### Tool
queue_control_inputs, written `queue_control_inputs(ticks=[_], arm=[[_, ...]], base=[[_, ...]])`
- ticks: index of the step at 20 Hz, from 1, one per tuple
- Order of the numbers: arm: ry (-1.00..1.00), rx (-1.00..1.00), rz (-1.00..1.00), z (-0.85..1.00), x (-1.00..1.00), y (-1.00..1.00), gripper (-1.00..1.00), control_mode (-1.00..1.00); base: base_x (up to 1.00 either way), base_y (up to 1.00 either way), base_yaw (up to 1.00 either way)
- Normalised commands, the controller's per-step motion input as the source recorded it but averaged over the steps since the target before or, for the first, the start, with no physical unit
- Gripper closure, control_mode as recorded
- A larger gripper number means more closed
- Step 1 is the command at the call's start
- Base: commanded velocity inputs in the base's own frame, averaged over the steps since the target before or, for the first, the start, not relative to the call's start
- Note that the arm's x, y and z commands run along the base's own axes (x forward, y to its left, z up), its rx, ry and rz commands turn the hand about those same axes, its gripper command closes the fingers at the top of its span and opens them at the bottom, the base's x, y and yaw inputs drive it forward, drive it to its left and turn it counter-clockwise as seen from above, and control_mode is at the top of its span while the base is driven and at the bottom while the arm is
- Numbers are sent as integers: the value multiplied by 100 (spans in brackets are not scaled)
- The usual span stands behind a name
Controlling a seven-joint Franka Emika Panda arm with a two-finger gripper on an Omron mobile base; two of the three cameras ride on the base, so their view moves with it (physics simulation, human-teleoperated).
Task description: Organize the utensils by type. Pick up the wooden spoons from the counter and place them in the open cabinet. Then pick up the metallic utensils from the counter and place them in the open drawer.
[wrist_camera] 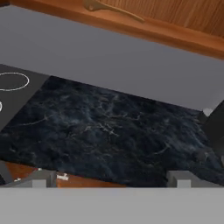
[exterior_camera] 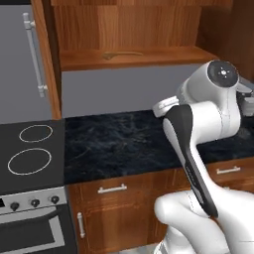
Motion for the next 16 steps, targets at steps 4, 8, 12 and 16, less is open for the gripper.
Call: queue_control_inputs(ticks=[4,8,12,16], arm=[[0,0,0,0,0,0,-100,100],[0,0,0,0,0,0,-100,100],[0,0,0,0,0,0,-100,100],[0,0,0,0,0,0,-100,100]], base=[[-44,-3,-73],[-28,0,-95],[-29,0,-96],[-30,0,-96]])
